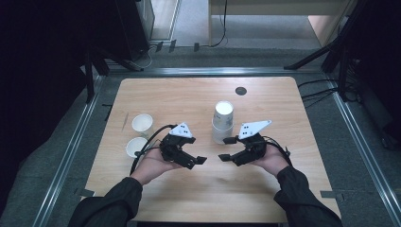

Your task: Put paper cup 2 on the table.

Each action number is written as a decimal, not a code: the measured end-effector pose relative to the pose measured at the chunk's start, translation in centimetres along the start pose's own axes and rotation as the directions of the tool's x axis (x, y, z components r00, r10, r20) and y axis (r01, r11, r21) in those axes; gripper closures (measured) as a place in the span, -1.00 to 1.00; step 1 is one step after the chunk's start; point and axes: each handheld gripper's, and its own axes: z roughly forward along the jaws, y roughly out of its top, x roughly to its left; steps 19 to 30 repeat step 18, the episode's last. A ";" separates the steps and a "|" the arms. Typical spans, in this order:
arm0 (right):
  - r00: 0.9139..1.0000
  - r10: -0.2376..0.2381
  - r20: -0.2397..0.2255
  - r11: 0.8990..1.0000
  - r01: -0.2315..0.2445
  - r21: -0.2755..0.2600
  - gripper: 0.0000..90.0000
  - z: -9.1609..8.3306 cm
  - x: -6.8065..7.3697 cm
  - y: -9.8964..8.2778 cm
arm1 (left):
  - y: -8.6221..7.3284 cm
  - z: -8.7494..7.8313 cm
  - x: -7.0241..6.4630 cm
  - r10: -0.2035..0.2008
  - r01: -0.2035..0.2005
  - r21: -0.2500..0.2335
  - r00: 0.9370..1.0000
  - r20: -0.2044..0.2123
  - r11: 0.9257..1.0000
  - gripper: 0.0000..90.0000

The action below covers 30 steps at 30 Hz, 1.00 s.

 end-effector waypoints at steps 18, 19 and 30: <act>1.000 -0.009 0.011 1.000 0.010 -0.014 -0.27 -0.3 0.0 0.0 | -0.5 0.3 0.1 0.016 -0.015 0.017 0.999 -0.031 1.000 -0.71; 1.000 -0.009 0.011 1.000 0.010 -0.014 -0.27 -0.3 0.0 0.0 | -0.5 0.3 0.1 0.016 -0.015 0.017 0.999 -0.031 1.000 -0.71; 1.000 -0.009 0.011 1.000 0.010 -0.014 -0.27 -0.3 0.0 0.0 | -0.5 0.3 0.1 0.016 -0.015 0.017 0.999 -0.031 1.000 -0.71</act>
